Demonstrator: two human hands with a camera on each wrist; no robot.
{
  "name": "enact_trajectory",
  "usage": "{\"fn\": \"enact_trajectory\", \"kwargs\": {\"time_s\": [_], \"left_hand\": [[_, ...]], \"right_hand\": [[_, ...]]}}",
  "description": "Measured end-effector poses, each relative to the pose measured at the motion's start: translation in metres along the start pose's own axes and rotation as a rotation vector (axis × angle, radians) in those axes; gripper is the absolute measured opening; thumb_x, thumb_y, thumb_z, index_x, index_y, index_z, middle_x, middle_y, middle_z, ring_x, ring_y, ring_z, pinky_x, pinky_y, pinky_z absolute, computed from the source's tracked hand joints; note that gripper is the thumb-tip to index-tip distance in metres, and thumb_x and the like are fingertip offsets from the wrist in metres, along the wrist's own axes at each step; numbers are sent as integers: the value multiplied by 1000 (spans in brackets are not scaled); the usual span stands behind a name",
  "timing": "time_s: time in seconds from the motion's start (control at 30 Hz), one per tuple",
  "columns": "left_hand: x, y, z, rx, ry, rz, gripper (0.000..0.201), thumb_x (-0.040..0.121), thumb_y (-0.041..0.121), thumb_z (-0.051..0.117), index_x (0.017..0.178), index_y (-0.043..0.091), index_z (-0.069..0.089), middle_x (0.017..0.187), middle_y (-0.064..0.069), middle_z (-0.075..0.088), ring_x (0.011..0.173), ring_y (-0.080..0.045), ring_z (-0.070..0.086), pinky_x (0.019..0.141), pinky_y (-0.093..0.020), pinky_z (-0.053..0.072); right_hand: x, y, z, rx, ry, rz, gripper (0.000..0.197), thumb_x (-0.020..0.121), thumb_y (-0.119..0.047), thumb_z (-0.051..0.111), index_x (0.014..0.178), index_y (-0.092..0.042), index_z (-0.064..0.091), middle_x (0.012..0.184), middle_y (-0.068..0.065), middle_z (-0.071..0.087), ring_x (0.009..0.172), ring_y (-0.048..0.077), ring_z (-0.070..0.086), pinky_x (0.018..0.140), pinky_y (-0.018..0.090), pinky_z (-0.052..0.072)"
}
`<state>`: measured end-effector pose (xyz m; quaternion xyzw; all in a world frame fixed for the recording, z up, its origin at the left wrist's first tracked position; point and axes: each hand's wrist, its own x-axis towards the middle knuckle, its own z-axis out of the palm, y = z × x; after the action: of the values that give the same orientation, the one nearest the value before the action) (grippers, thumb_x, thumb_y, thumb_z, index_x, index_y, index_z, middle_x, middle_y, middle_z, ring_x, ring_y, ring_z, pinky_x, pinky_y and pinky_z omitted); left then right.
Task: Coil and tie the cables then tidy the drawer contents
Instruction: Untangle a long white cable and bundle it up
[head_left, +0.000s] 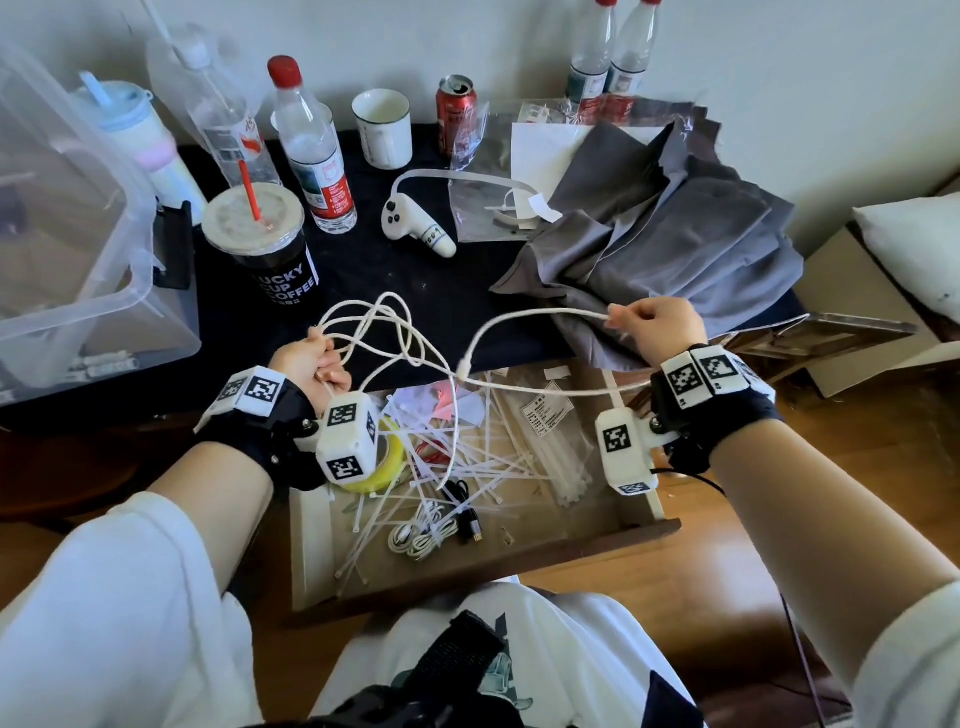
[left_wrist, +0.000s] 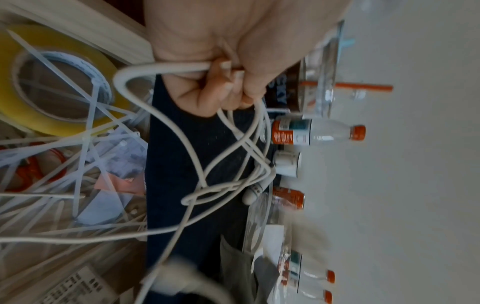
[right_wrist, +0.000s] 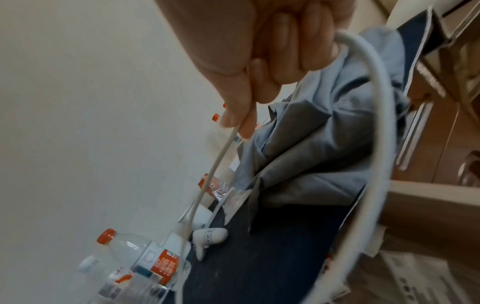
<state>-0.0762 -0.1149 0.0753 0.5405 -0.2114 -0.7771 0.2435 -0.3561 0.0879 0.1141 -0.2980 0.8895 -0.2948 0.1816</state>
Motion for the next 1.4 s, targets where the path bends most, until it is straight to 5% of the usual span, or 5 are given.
{"fn": "enact_trajectory", "kwargs": {"time_s": [0.17,0.33,0.77,0.97,1.4], "left_hand": [[-13,-1,13,3,-165,27,42,103,37,23,68,17,33,29,8,28,21,-6,25,30,-8,22],[-33,-1,38,33,-287,10,42,103,38,24,68,16,35,34,8,29,26,-4,25,35,-8,23],[-60,-9,65,125,-486,-38,36,102,32,32,75,12,45,48,6,35,39,-4,30,42,-12,35],[-69,-14,72,177,-559,-42,31,99,31,38,87,8,55,58,2,45,46,-6,43,53,-15,46],[-52,-23,65,497,-436,195,10,93,23,54,85,25,59,70,12,57,67,-5,50,68,-23,39]], "right_hand": [[-9,-3,13,-42,-262,-7,25,85,-37,64,64,-24,66,48,-7,52,47,6,45,52,19,35],[-18,-16,39,-81,-335,-163,13,80,-20,70,92,-20,74,83,-7,67,83,7,61,83,20,45],[-39,-78,60,285,-383,-322,18,85,-20,67,102,-18,63,71,3,60,58,10,56,62,17,48],[-32,-79,61,116,-392,-327,25,83,-16,68,63,-23,55,56,-9,47,54,5,43,61,20,40],[-34,-92,34,1175,-500,-140,19,98,2,35,85,-8,44,72,6,70,65,18,69,71,33,57]]}}
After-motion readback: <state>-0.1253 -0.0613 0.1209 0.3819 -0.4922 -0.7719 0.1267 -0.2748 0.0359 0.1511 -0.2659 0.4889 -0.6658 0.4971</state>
